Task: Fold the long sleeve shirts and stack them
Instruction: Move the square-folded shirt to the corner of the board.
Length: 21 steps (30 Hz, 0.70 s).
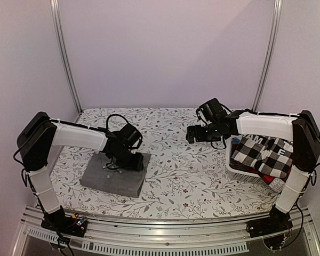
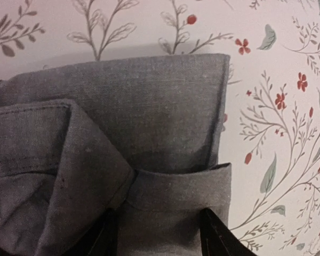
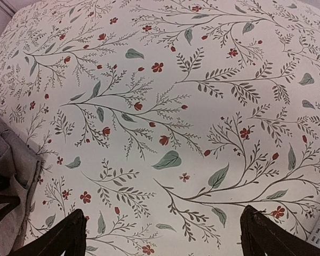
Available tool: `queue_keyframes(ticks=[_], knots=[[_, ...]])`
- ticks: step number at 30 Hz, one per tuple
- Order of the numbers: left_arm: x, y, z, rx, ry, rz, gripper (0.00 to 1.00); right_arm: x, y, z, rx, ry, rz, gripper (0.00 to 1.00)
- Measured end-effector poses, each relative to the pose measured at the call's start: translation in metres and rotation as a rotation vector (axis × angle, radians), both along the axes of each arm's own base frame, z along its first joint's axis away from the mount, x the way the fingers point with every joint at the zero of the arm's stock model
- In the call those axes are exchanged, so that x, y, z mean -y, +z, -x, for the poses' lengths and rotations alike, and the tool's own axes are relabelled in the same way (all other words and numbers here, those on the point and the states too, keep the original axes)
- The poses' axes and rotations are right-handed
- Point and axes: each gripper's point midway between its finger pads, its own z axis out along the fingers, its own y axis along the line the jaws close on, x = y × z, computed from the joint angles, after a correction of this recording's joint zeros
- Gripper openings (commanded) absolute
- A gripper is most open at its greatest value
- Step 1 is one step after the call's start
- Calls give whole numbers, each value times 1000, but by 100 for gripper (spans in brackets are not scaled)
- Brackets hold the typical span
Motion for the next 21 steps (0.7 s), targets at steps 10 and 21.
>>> queue_keyframes(ticks=[10, 21], knots=[[-73, 2, 24, -85, 68, 51, 53, 0, -3, 0, -5, 2, 3, 99], [-90, 28, 38, -117, 82, 48, 56, -1, -3, 0, -3, 11, 7, 99]])
